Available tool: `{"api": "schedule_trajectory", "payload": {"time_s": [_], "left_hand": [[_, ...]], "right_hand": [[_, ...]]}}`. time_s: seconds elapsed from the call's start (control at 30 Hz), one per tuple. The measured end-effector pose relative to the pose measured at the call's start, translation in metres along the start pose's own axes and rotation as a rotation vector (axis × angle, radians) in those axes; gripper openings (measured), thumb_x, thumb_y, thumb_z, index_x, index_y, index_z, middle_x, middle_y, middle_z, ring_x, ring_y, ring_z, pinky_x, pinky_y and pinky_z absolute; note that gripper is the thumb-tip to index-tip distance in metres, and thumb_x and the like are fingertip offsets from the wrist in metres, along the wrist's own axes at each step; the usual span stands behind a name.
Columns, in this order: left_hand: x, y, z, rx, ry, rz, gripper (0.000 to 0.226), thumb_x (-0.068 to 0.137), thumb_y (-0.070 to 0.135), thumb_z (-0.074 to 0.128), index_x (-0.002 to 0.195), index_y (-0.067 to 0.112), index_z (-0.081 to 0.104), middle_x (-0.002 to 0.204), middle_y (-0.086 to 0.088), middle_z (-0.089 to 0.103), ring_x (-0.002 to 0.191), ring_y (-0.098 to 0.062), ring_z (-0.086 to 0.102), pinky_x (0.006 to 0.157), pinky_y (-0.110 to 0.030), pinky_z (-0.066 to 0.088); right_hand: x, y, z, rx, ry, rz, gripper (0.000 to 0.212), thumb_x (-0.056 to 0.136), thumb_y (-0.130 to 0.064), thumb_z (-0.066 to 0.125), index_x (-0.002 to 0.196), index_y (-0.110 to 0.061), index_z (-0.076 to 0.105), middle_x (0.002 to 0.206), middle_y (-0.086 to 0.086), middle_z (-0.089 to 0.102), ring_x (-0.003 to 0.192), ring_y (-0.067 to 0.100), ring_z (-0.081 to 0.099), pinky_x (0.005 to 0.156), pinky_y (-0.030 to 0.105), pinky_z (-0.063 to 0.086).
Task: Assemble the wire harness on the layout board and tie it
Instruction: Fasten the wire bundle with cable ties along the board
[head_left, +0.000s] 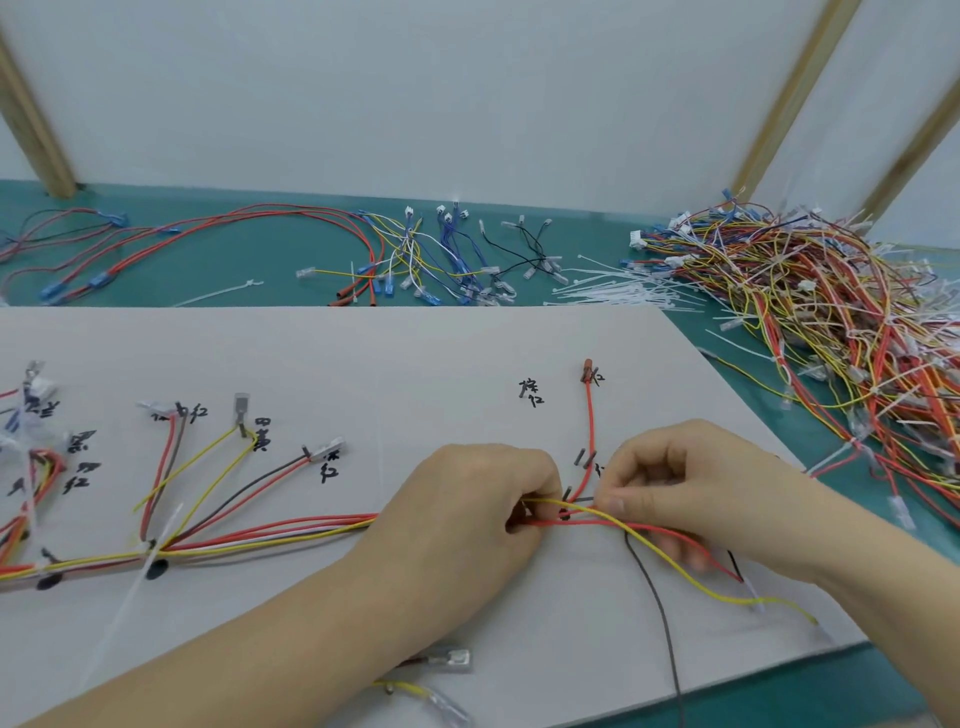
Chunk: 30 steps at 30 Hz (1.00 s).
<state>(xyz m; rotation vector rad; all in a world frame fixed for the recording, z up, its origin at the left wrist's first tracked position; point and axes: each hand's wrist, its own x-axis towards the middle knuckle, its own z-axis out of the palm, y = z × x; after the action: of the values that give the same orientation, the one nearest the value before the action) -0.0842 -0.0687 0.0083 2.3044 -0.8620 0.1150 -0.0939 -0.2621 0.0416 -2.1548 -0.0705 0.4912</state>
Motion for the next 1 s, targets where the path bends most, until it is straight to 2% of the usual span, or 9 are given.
{"api": "schedule_trajectory", "payload": {"time_s": [0.1,0.2,0.33,0.5,0.57,0.67,0.77,0.9,1.0], "left_hand": [[0.002,0.0,0.001,0.02,0.009,-0.023,0.018,0.078,0.011,0.061,0.072,0.028,0.056,0.056,0.015,0.042,0.056,0.003,0.042,0.062,-0.012,0.034],[0.003,0.0,0.002,0.028,0.02,-0.04,0.028,0.078,0.013,0.062,0.068,0.034,0.047,0.054,0.017,0.04,0.059,0.006,0.045,0.061,-0.008,0.034],[0.004,0.001,0.001,0.03,0.021,-0.044,0.032,0.079,0.015,0.063,0.068,0.036,0.042,0.053,0.017,0.04,0.064,0.008,0.046,0.059,-0.007,0.033],[0.004,0.002,-0.001,0.021,-0.004,-0.025,0.023,0.079,0.014,0.062,0.071,0.032,0.052,0.056,0.014,0.042,0.057,-0.005,0.043,0.062,-0.015,0.034],[0.004,0.002,-0.001,0.021,-0.005,-0.02,0.017,0.079,0.013,0.063,0.073,0.027,0.057,0.057,0.012,0.043,0.063,-0.012,0.042,0.063,-0.016,0.034],[0.004,0.002,-0.002,0.015,0.002,-0.01,0.015,0.078,0.012,0.064,0.073,0.025,0.06,0.058,0.012,0.046,0.069,-0.009,0.042,0.063,-0.014,0.034],[0.004,0.002,-0.001,-0.002,0.005,-0.003,0.014,0.078,0.01,0.064,0.073,0.022,0.06,0.065,0.006,0.058,0.077,-0.01,0.044,0.062,-0.021,0.035],[0.003,0.002,0.0,-0.003,0.011,0.005,0.011,0.079,0.011,0.064,0.075,0.021,0.061,0.067,0.004,0.059,0.082,-0.01,0.043,0.063,-0.02,0.035],[0.004,0.003,0.001,0.014,0.021,0.002,0.008,0.081,0.014,0.063,0.078,0.021,0.063,0.062,0.008,0.052,0.068,-0.013,0.043,0.068,-0.014,0.034]], "right_hand": [[0.003,0.001,-0.01,0.171,0.115,-0.035,0.021,0.078,0.008,0.063,0.074,-0.011,0.069,0.066,0.01,0.069,0.056,0.015,0.066,0.05,0.018,0.052],[0.007,-0.001,-0.018,0.253,0.16,-0.077,0.023,0.077,0.015,0.061,0.074,-0.007,0.068,0.071,0.009,0.072,0.066,0.015,0.07,0.058,0.017,0.055],[0.021,-0.007,-0.014,0.189,0.198,-0.142,0.021,0.076,0.012,0.064,0.074,-0.008,0.064,0.067,0.006,0.07,0.06,0.009,0.066,0.056,0.014,0.051],[0.034,-0.008,-0.014,0.107,0.211,-0.166,0.019,0.077,0.007,0.067,0.071,-0.011,0.061,0.058,0.002,0.066,0.055,0.007,0.062,0.055,0.015,0.052],[0.038,-0.008,-0.014,0.074,0.2,-0.168,0.02,0.077,0.006,0.067,0.071,-0.012,0.061,0.058,0.001,0.067,0.055,0.007,0.063,0.056,0.016,0.053],[0.042,-0.009,-0.015,0.016,0.169,-0.158,0.021,0.077,0.003,0.067,0.071,-0.015,0.061,0.061,0.001,0.068,0.058,0.009,0.064,0.059,0.017,0.054],[0.043,-0.011,-0.018,-0.027,0.146,-0.149,0.02,0.077,0.001,0.068,0.071,-0.017,0.061,0.068,0.007,0.069,0.062,0.014,0.063,0.066,0.023,0.054],[0.044,-0.009,-0.016,-0.047,0.131,-0.127,0.02,0.078,0.002,0.068,0.072,-0.015,0.058,0.062,0.004,0.066,0.055,0.011,0.059,0.057,0.018,0.051],[0.046,-0.009,-0.014,-0.093,0.145,-0.13,0.022,0.077,0.001,0.069,0.071,-0.016,0.056,0.057,-0.001,0.063,0.047,0.005,0.056,0.054,0.016,0.049]]}}
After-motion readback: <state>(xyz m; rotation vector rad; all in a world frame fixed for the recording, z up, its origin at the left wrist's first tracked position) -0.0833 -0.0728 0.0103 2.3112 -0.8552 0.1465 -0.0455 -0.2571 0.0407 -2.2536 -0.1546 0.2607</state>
